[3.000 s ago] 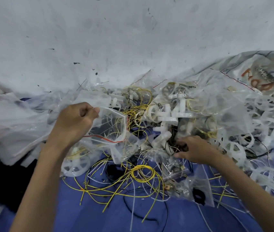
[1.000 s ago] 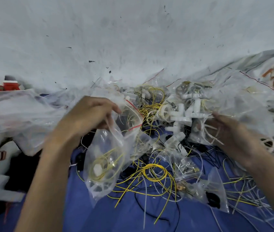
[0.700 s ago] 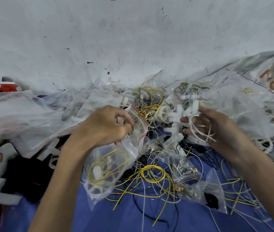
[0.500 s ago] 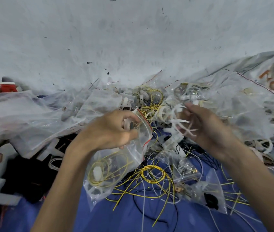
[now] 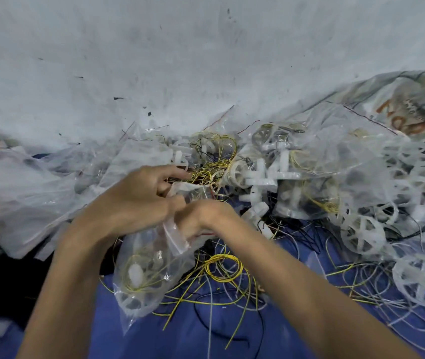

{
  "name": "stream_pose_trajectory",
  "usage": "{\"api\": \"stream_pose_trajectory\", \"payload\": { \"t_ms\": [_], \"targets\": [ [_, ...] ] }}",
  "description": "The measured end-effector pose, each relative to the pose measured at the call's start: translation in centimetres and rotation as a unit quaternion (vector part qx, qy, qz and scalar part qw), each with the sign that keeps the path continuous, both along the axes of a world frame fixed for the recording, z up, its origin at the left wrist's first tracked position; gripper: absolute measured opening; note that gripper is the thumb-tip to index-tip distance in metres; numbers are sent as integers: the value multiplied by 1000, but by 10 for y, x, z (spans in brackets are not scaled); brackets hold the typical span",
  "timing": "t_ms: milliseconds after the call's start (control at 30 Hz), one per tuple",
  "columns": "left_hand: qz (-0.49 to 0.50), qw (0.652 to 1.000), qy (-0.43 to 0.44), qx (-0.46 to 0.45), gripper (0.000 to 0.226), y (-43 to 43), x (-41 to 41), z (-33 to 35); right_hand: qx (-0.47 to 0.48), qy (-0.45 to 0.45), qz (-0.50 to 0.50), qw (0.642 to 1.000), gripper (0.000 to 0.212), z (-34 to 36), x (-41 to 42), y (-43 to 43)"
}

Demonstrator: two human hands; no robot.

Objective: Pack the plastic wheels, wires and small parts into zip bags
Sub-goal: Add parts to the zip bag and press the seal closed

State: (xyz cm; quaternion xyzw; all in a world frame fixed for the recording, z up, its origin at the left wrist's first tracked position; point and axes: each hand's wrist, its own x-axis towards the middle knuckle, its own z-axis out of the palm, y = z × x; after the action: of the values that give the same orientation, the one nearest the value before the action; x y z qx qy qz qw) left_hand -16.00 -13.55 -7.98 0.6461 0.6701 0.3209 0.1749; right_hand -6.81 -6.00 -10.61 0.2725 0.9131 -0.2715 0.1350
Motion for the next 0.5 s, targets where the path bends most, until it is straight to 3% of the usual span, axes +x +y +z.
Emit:
{"api": "stream_pose_trajectory", "payload": {
  "t_ms": [67,133,267,400,500],
  "targets": [
    [5,1000,-19,9,34,-1,-4,0,5,31,29,999,25,5,-4,2],
    [11,999,-32,26,32,0,-8,0,33,60,48,996,12,5,-7,2],
    [14,998,-49,30,27,1,-12,-1,94,76,-7,993,13,-13,-12,-1],
    [29,998,-29,37,28,3,-14,-3,24,116,27,993,8,-9,-2,0],
    [43,998,-15,44,32,4,-14,-4,123,174,27,977,7,-1,-4,-1]
  ]
}}
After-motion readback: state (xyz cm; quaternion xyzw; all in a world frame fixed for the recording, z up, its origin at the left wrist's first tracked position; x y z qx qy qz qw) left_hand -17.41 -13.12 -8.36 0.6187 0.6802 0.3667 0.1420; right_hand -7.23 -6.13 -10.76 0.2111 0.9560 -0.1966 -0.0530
